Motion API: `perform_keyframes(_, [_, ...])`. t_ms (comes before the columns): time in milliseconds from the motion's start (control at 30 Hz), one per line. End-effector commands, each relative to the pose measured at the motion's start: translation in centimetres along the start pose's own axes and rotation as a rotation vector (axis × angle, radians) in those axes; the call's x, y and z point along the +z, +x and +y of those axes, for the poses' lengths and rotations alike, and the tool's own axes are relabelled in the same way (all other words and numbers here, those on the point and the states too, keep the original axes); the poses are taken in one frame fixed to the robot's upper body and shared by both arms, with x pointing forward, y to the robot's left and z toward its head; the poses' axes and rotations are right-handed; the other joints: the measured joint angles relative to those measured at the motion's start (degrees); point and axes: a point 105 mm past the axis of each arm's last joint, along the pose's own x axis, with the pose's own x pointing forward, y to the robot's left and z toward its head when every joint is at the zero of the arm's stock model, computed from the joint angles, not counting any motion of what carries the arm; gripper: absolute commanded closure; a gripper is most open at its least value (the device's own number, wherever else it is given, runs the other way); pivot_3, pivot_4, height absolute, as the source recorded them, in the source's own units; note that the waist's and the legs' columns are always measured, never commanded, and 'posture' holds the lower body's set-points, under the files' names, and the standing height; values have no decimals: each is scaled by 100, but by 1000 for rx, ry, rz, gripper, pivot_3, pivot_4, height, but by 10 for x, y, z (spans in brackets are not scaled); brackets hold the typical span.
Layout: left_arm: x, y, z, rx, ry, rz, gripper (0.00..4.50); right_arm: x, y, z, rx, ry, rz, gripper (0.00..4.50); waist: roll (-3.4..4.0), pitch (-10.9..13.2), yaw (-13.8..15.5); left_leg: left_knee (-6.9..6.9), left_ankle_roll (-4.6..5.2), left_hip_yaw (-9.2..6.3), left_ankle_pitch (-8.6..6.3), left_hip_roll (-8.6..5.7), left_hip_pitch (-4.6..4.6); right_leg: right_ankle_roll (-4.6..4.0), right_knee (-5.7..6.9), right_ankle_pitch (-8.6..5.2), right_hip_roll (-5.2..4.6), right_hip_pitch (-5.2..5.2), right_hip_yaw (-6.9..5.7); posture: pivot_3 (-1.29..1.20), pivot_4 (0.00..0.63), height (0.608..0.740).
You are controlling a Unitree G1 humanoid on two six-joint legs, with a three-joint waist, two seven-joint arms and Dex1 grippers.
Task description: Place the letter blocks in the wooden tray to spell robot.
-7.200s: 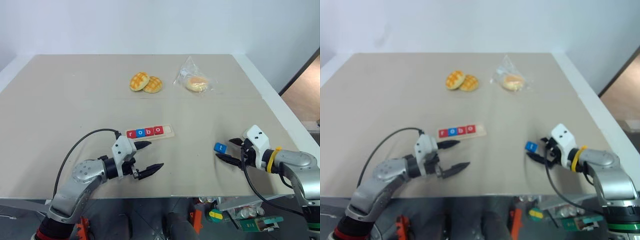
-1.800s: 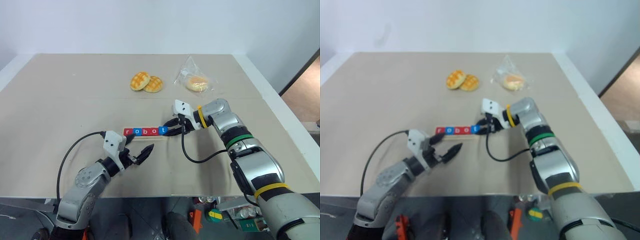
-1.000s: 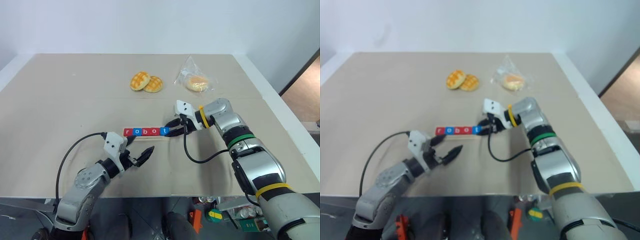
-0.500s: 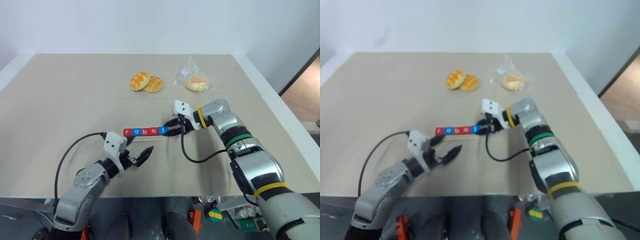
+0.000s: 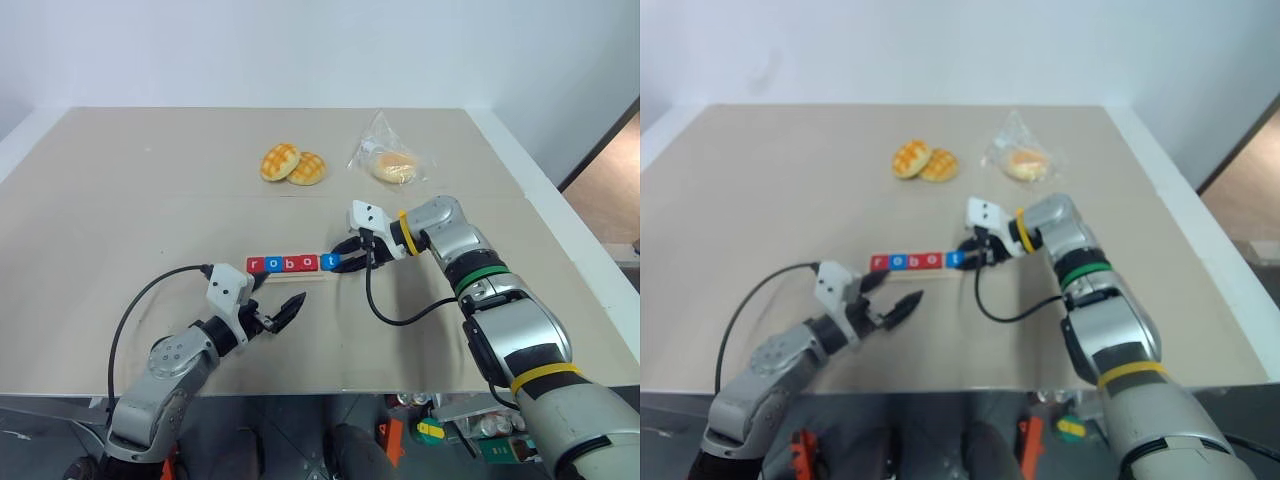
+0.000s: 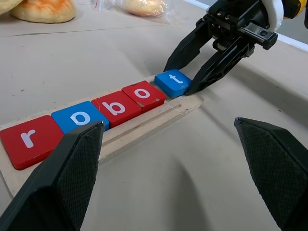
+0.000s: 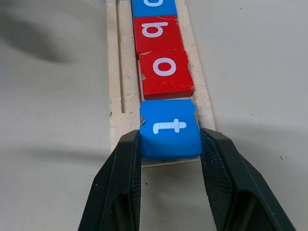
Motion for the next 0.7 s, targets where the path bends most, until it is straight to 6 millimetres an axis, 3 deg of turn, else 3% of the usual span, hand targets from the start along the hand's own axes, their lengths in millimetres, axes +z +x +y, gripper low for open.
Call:
perform_keyframes(33, [12, 0, -7, -28, 29, -37, 0, 17, -5, -7, -29, -48, -40, 2821, 0, 0, 0, 0, 0, 0, 0, 0, 0, 0, 0, 0, 0, 0, 0, 0, 150, 740])
perform_keyframes(700, [8, 1, -9, -45, 27, -17, 0, 13, -7, -1, -63, 6, -57, 2821, 0, 0, 2, 0, 0, 0, 0, -1, -1, 1, 0, -1, -2, -1, 0, 0, 150, 740])
